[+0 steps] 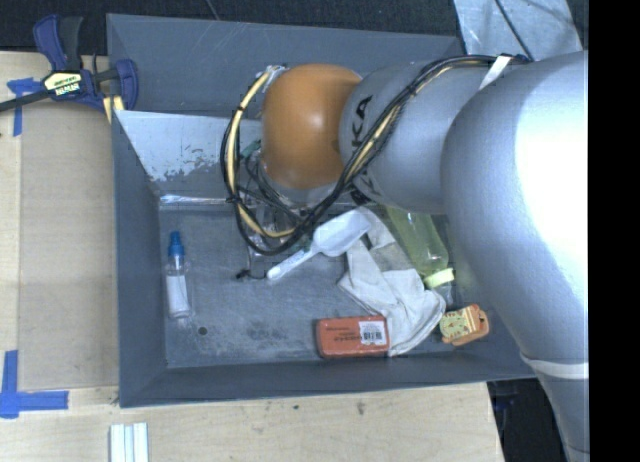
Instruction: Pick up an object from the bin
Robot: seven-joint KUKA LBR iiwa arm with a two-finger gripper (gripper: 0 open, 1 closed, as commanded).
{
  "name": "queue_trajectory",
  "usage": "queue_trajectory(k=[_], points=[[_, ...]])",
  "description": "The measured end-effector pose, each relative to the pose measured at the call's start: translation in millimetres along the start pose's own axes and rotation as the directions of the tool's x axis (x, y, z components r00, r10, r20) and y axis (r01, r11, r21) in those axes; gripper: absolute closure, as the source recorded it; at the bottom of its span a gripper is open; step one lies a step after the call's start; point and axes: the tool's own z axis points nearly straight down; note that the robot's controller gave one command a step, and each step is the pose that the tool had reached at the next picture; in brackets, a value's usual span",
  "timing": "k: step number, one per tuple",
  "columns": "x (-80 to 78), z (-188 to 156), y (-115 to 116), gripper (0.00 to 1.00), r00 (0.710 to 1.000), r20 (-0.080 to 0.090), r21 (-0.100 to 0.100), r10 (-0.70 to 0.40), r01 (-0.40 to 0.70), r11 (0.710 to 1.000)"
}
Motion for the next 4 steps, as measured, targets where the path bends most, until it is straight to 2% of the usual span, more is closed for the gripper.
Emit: queue_trajectory(k=[1,2,3,4], points=[[-4.3,-16.1,-12.4,0.0,1.0,0.005,-0.004,-0.025,0.025,1.0],[-3.2,-56.6,-44.2,0.0,1.0,-0.002,-0.003,-0.026,0.026,1.0],[-11.1,-89.0,-51.6,0.0,0.997,0.004,-0.003,0.078,-0.078,0.997],[15.5,-52.5,-85.3,0.0,0.998,0.01,-0.003,-0.063,0.063,0.998]])
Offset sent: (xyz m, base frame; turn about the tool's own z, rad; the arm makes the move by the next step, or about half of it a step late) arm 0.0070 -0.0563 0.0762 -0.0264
